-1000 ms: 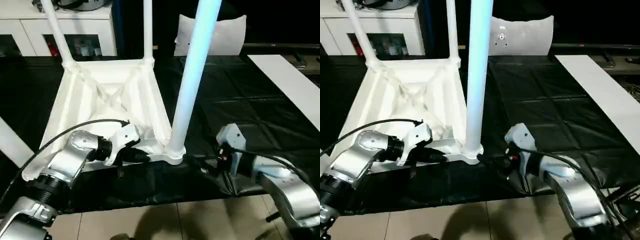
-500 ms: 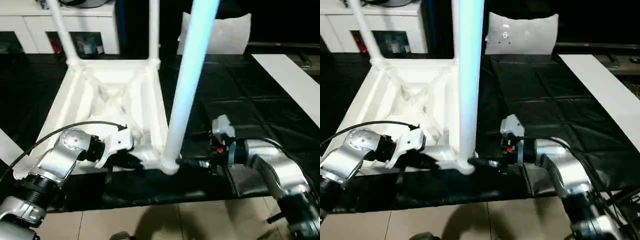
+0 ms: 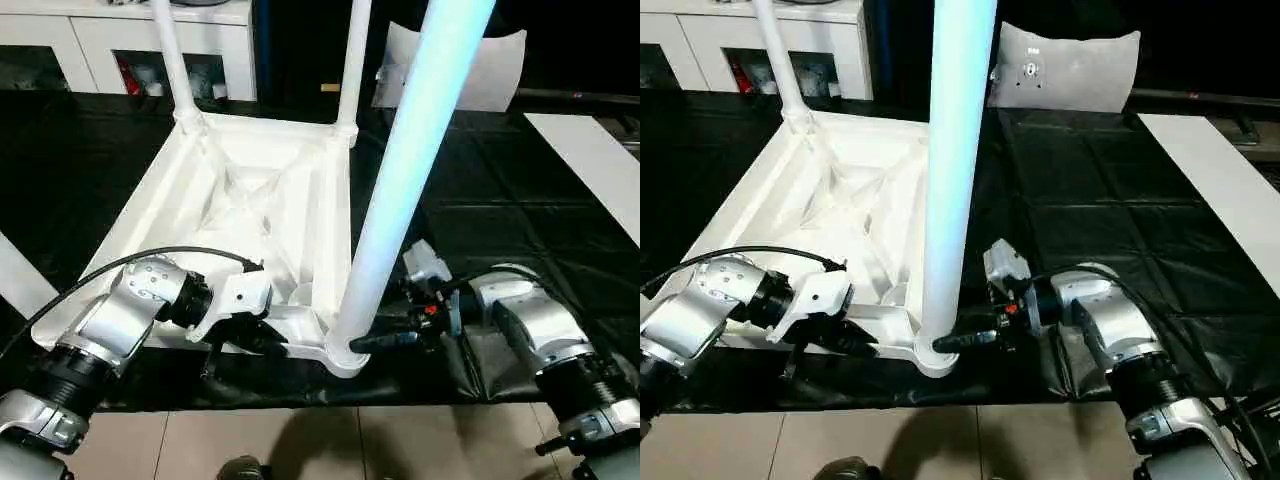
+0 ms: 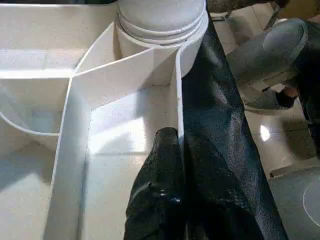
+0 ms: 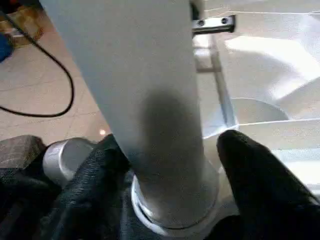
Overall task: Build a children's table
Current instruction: Rotate leg to tighten
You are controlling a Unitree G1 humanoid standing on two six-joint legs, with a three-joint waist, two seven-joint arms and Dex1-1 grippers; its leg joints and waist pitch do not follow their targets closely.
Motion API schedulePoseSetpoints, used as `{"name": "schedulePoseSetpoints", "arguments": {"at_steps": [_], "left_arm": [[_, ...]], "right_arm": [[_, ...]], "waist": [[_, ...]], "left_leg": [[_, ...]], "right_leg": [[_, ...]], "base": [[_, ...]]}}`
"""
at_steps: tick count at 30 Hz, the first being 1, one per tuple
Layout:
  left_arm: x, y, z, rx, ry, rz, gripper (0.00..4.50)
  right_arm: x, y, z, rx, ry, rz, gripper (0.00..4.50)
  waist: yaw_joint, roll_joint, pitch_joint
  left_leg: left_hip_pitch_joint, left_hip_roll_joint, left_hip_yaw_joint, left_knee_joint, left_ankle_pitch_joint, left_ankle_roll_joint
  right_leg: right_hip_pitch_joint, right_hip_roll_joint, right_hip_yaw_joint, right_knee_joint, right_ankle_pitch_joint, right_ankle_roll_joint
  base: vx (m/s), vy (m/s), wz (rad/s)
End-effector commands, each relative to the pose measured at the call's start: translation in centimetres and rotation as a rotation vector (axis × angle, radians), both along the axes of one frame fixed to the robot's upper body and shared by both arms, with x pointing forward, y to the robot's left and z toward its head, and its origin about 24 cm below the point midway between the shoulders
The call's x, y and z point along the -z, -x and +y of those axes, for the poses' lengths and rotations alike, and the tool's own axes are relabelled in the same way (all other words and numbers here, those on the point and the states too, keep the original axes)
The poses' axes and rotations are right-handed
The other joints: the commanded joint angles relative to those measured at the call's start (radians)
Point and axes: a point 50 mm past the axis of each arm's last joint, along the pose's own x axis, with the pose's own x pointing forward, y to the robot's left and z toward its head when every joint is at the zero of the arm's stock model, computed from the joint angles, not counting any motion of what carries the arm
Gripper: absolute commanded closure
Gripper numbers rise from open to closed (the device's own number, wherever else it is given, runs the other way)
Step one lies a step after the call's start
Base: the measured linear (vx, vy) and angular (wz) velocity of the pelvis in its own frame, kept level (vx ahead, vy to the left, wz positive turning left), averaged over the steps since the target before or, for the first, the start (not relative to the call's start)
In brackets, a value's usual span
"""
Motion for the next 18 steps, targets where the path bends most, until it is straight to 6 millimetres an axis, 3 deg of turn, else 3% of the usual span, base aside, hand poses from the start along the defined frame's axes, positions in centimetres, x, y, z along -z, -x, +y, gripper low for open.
{"name": "schedulePoseSetpoints", "arguments": {"at_steps": [1, 7, 18], "left_arm": [[0.11, 0.37, -0.89, 0.097, -0.026, 0.015, 4.50], [0.03, 0.24, -0.66, 0.092, -0.030, 0.012, 4.50], [-0.11, -0.18, -0.56, 0.013, 0.000, 0.009, 4.50]], "right_arm": [[-0.52, -0.30, 0.29, -0.030, 0.003, -0.023, 1.86], [-0.42, -0.30, 0.56, -0.065, -0.003, -0.011, 2.38], [-0.19, 0.31, 1.03, -0.050, -0.051, 0.045, 2.49]], "waist": [[-0.005, 0.011, -0.042], [0.001, 0.005, -0.034], [0.001, 0.005, -0.021]], "left_leg": [[0.026, 0.091, -0.028, -0.099, -0.182, 0.027], [0.025, 0.091, -0.026, -0.106, -0.187, 0.029], [0.025, 0.094, -0.026, -0.116, -0.213, 0.021]], "right_leg": [[0.017, -0.104, 0.052, -0.069, -0.070, -0.295], [0.014, -0.104, 0.054, -0.075, -0.109, -0.282], [0.009, -0.103, 0.058, -0.085, -0.165, -0.269]], "base": [[0.000, 0.000, 0.00], [0.000, 0.000, 0.00], [0.000, 0.000, 0.00]]}}
